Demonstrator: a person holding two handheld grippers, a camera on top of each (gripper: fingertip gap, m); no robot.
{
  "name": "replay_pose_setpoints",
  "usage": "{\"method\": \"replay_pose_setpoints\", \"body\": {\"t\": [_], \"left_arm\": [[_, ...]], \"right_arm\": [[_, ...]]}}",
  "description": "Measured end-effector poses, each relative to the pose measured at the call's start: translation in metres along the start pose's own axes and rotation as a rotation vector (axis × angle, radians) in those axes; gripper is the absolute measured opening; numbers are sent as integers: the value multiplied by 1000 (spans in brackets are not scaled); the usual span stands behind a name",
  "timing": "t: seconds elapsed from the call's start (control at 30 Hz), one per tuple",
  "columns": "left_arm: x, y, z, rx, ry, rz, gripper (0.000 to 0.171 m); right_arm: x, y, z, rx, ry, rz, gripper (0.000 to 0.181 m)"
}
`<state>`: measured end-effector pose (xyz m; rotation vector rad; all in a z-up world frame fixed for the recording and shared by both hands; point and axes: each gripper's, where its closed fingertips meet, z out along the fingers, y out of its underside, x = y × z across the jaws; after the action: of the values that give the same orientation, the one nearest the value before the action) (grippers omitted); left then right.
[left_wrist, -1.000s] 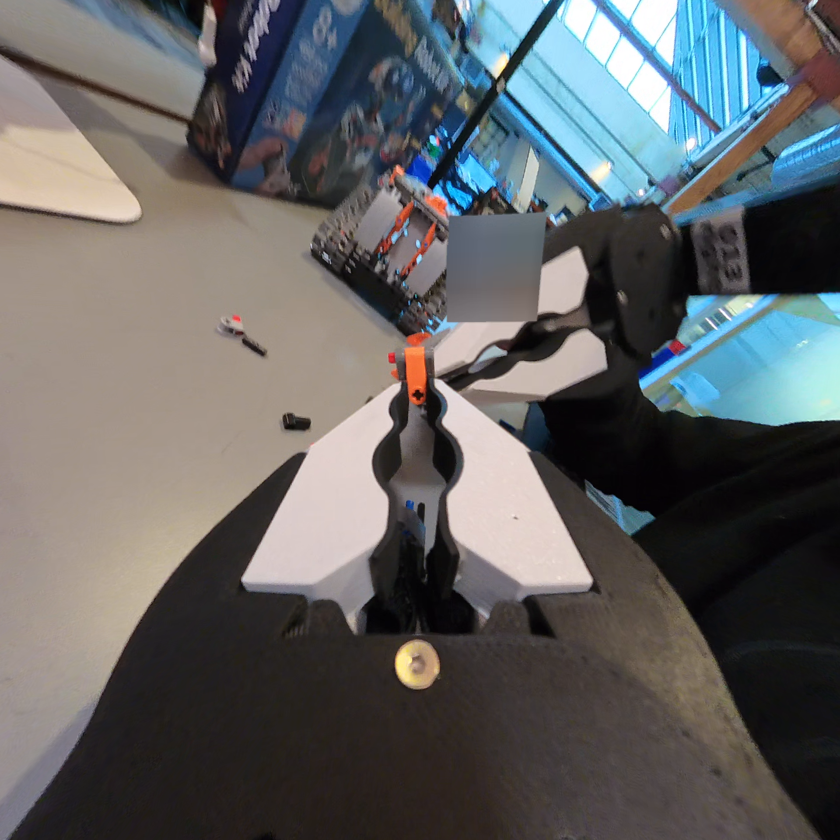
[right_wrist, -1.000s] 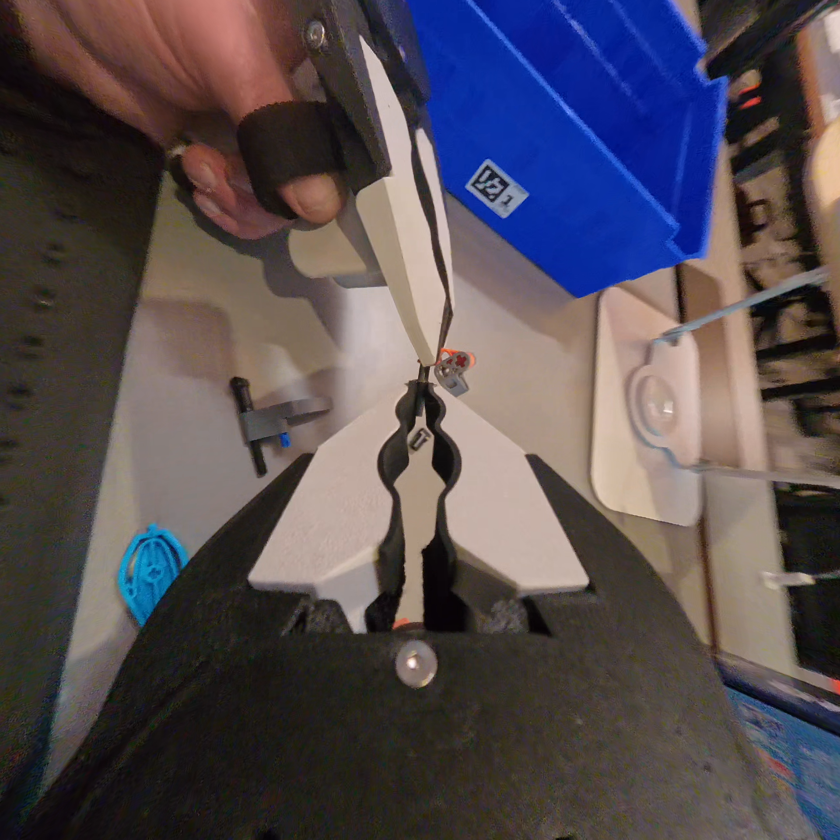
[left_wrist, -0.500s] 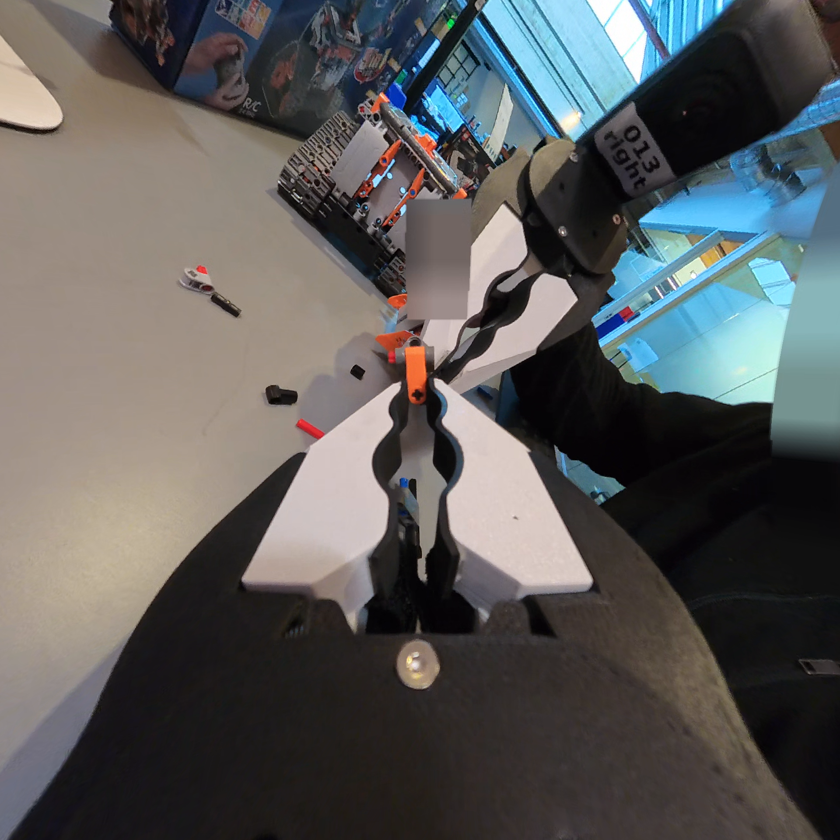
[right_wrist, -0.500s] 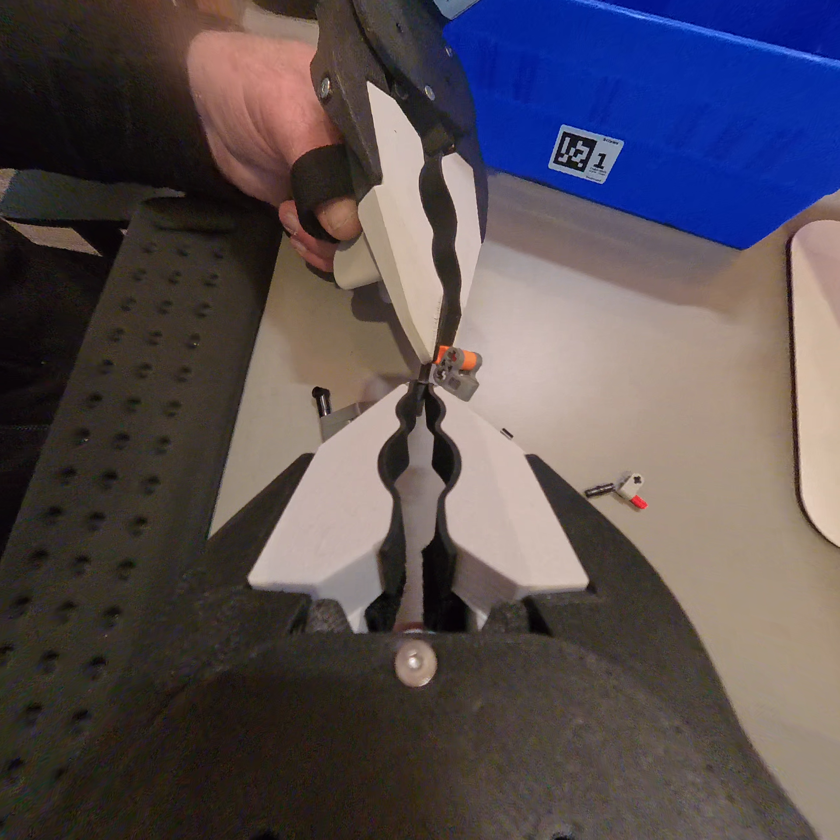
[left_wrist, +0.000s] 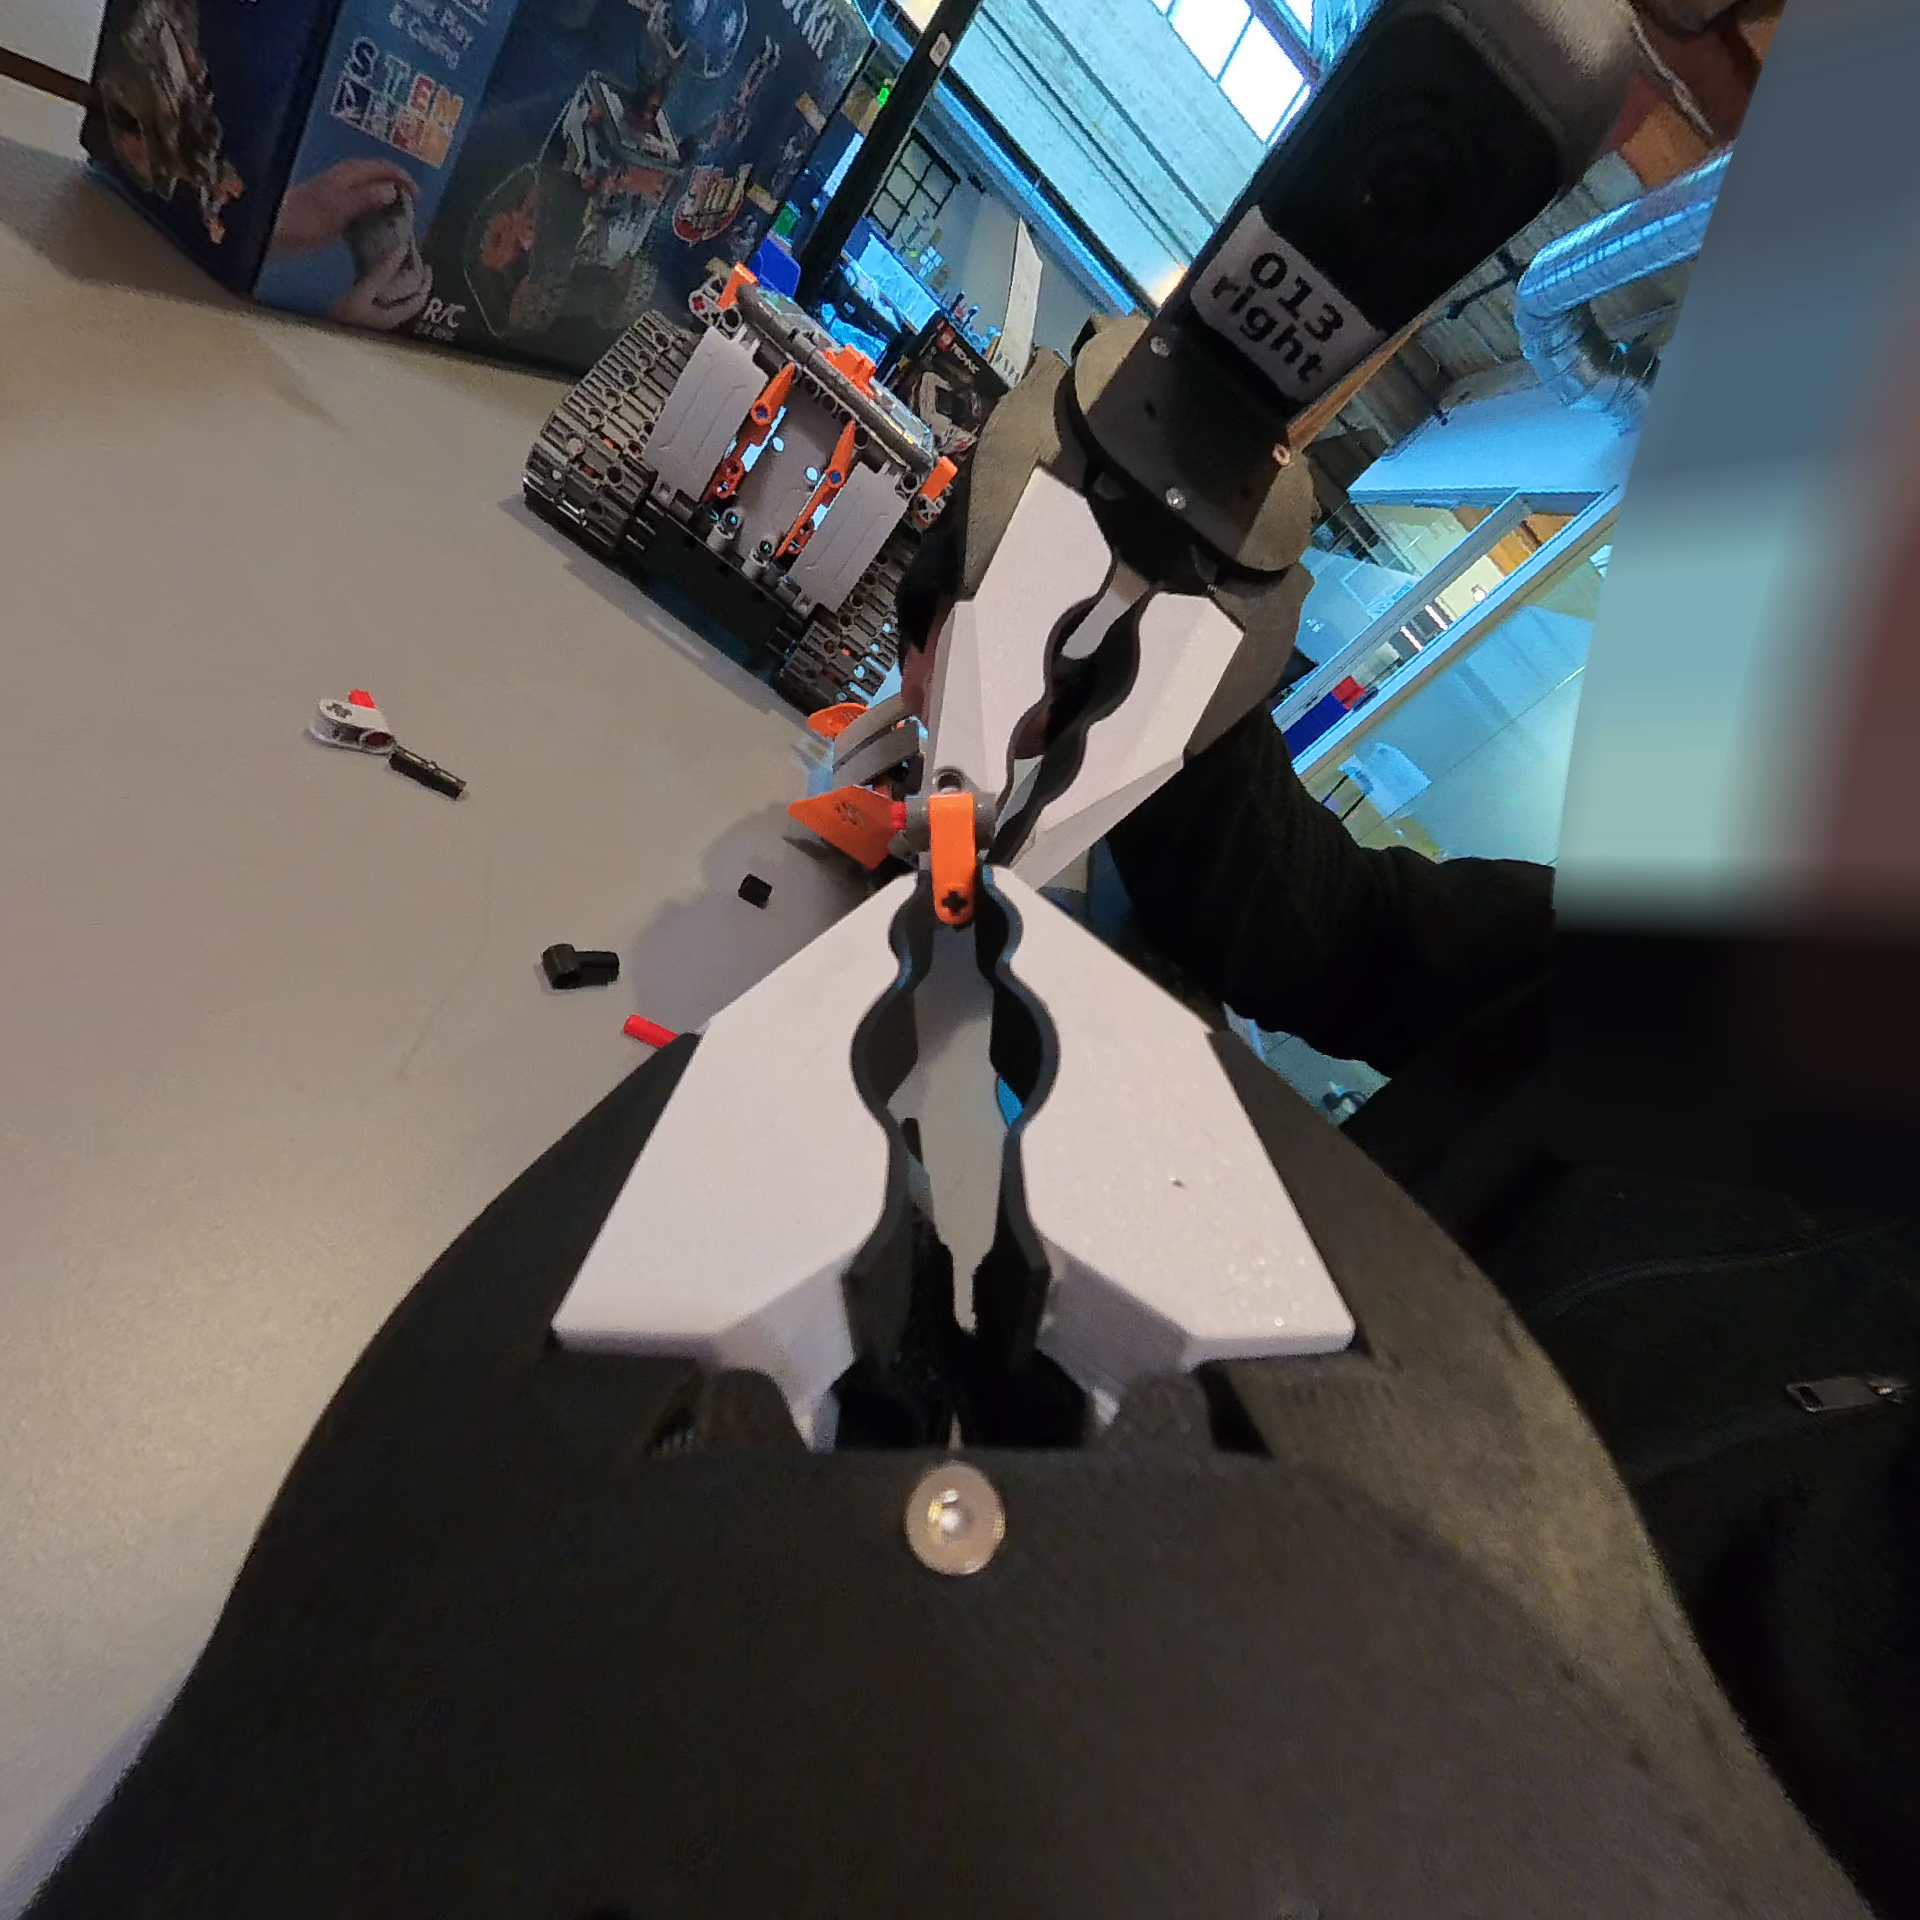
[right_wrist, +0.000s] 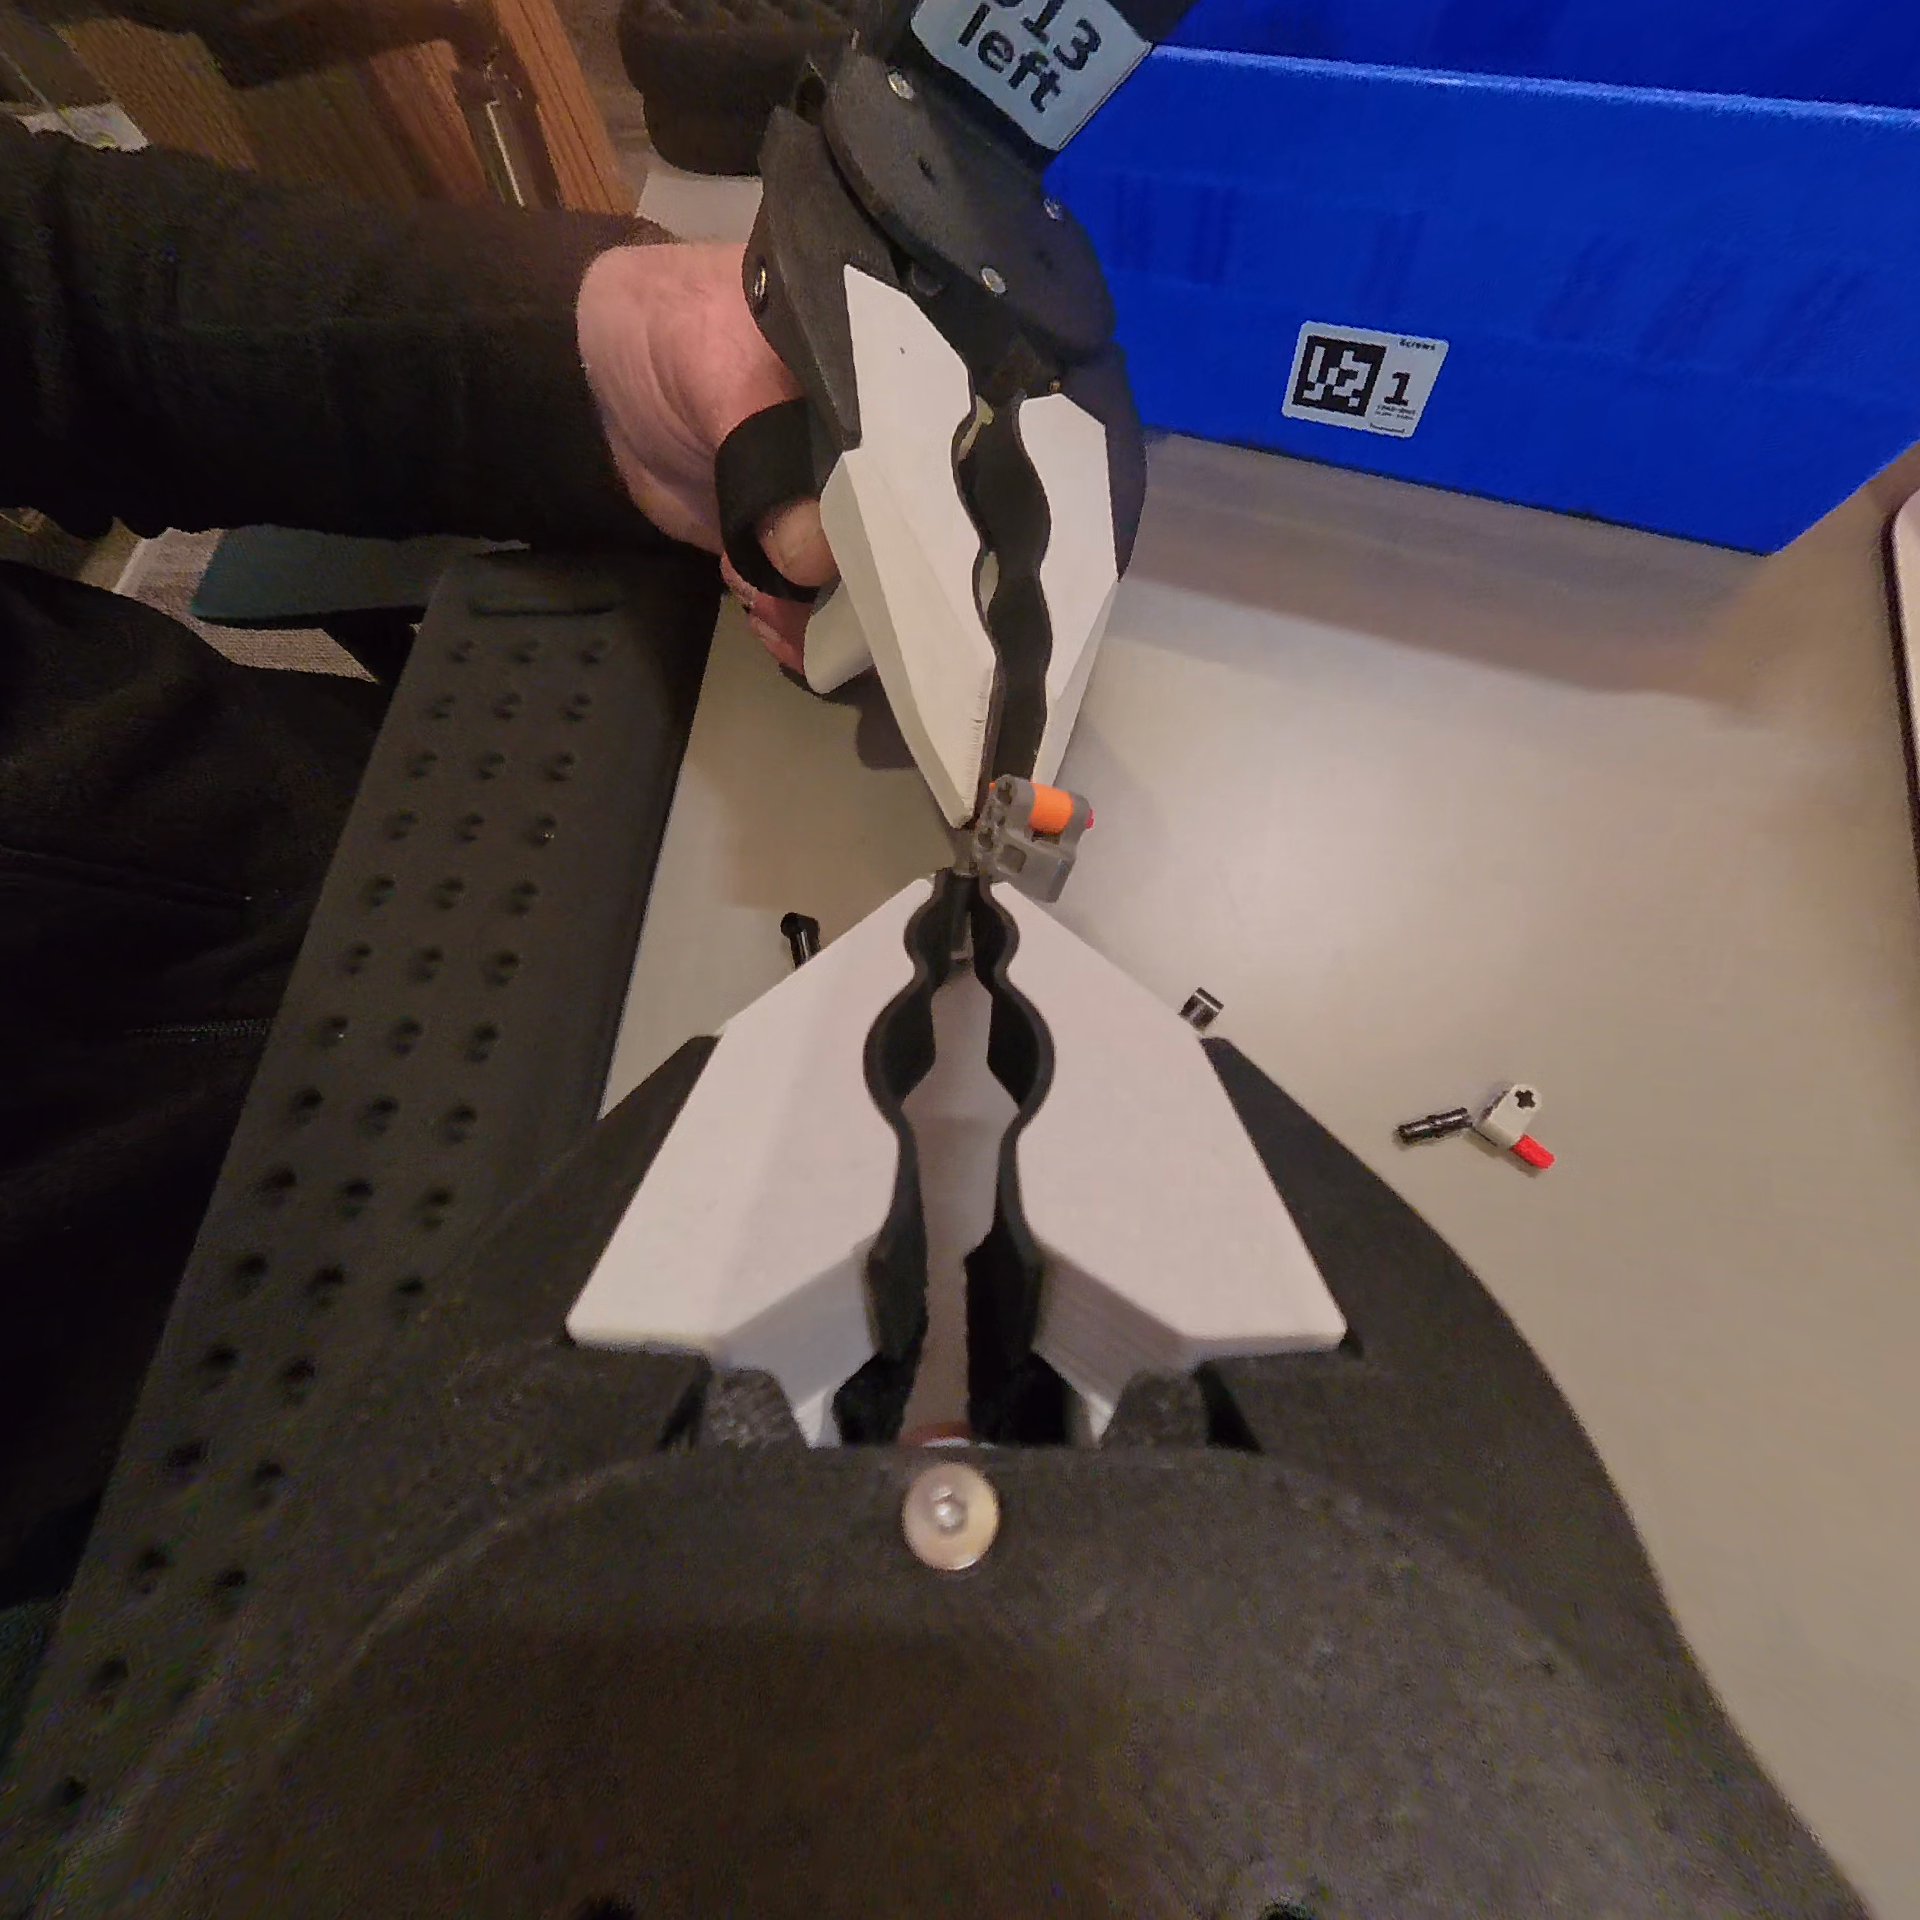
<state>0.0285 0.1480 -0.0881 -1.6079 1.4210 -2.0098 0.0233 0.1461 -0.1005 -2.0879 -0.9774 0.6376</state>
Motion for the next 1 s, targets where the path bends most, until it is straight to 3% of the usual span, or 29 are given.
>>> {"method": "replay_pose_setpoints", "body": {"t": [1.0], "left_arm": [[11,6,2,-90,12,260,5]], "right_arm": [[-13,-1,-3,39,-133,73,0]]}}
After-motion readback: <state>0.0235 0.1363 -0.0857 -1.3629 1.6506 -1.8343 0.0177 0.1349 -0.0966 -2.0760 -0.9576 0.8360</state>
